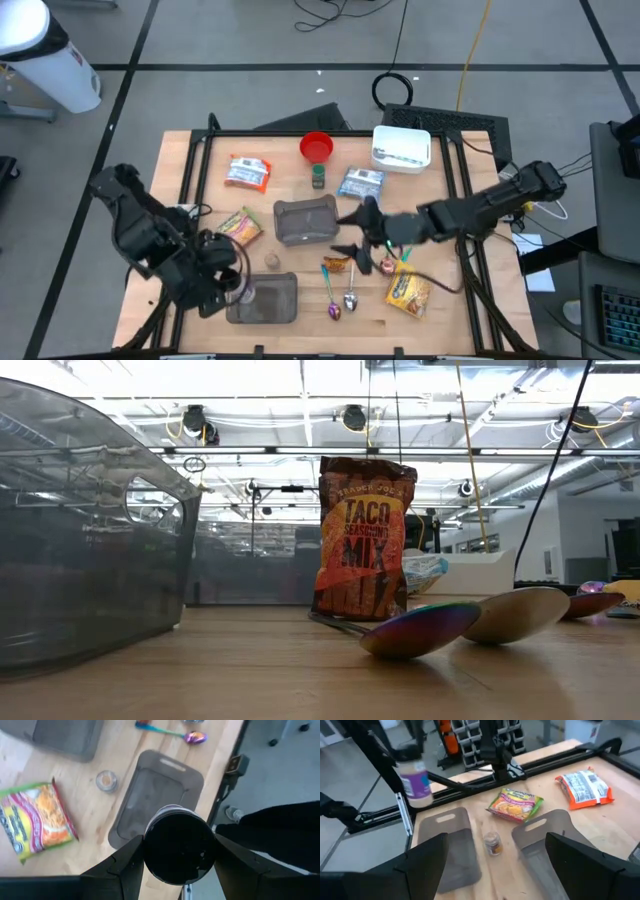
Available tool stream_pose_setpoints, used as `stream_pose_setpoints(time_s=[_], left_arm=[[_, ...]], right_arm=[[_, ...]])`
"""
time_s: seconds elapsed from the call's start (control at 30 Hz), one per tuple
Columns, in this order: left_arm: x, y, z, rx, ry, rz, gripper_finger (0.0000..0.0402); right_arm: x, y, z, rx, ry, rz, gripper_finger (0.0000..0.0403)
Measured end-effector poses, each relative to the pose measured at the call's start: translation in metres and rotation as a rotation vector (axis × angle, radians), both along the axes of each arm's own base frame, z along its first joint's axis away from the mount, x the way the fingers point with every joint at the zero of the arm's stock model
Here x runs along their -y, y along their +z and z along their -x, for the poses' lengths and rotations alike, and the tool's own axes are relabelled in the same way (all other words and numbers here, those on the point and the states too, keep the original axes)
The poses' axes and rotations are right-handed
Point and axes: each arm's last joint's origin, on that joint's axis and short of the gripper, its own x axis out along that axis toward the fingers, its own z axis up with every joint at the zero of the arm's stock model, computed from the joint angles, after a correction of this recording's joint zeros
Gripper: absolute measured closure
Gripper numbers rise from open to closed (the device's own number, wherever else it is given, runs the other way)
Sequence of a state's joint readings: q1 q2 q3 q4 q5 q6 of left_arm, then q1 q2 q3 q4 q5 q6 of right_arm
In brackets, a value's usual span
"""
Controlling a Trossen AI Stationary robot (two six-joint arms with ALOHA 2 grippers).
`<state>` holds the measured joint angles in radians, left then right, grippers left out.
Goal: Pick & Place Food Item
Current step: Put the purple seasoning bottle into the bottom black bin
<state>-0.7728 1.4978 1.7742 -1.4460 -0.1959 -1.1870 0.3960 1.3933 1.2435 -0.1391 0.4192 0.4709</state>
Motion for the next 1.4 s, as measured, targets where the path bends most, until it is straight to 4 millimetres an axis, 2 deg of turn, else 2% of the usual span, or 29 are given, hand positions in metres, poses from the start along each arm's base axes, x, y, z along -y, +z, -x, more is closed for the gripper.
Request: stream_pose_setpoints(time_s=[0.1,0.27,0.4,0.47,0.73,0.93,1.17,1.4], left_arm=[[0.009,-0.009,-0.002,-0.043,0.025,-0.016,0.0193],[0.023,-0.024,-0.011,-0.096,-0.003,-0.061,0.0193],[0.027,-0.03,-0.018,-0.095,-0.029,-0.084,0.0193],[0.029,-0.033,-0.022,-0.096,-0.039,-0.089,0.0193],[0.03,-0.042,-0.026,-0.108,-0.057,-0.179,0.0193],[0.025,-0.065,-0.026,-0.199,-0.012,-0.22,0.0193],[0.018,-0.082,-0.015,-0.178,-0.009,-0.141,0.0193],[-0.011,-0.075,0.013,-0.076,0.076,-0.053,0.0193]], right_arm=[[-0.023,-0.013,0.01,0.047,-0.042,-0.009,0.0078],[-0.055,-0.048,0.033,0.175,-0.066,-0.146,0.0078],[-0.063,-0.076,0.052,0.252,-0.101,-0.262,0.0078],[-0.064,-0.082,0.058,0.297,-0.149,-0.28,0.0078],[-0.063,-0.083,0.062,0.333,-0.201,-0.261,0.0078],[-0.061,-0.083,0.06,0.332,-0.204,-0.255,0.0078],[-0.061,-0.083,0.06,0.33,-0.202,-0.247,0.0078],[-0.059,-0.083,0.059,0.325,-0.21,-0.23,0.0078]])
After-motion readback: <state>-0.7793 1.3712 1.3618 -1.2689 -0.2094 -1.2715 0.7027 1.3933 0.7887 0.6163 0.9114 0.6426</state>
